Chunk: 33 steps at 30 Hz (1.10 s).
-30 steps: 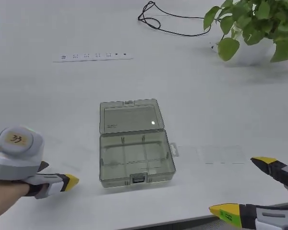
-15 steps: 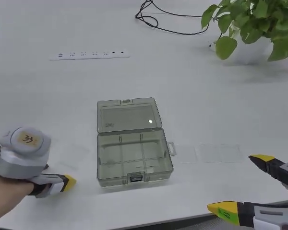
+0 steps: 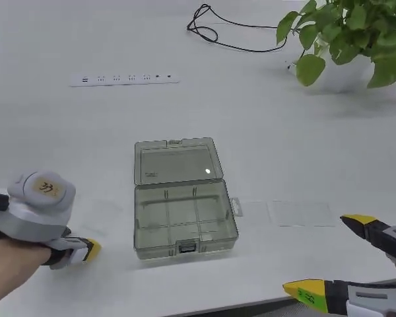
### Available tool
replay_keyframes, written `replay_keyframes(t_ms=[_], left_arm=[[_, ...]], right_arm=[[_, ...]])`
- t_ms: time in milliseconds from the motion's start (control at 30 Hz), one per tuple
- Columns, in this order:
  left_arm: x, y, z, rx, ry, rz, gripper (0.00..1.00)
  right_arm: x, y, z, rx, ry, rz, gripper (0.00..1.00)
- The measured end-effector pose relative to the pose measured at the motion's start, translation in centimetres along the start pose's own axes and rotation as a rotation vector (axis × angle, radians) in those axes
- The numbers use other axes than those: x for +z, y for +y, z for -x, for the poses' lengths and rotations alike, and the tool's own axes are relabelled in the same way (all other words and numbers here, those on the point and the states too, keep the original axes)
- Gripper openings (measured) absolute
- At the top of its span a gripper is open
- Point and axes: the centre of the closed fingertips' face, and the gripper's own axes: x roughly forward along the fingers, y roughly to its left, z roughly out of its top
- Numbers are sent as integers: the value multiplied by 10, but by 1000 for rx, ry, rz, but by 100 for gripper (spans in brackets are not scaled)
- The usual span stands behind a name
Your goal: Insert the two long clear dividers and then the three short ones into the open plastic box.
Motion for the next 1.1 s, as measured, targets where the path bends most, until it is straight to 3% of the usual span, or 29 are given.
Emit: replay_keyframes(t_ms=[333, 1100], left_arm=[[0, 1, -1, 2, -8, 8, 32], [3, -1, 6, -57, -114, 192, 31]], right_arm=[[1, 2, -2, 11, 5, 15, 100], [10, 11, -14, 45, -5, 11, 100]])
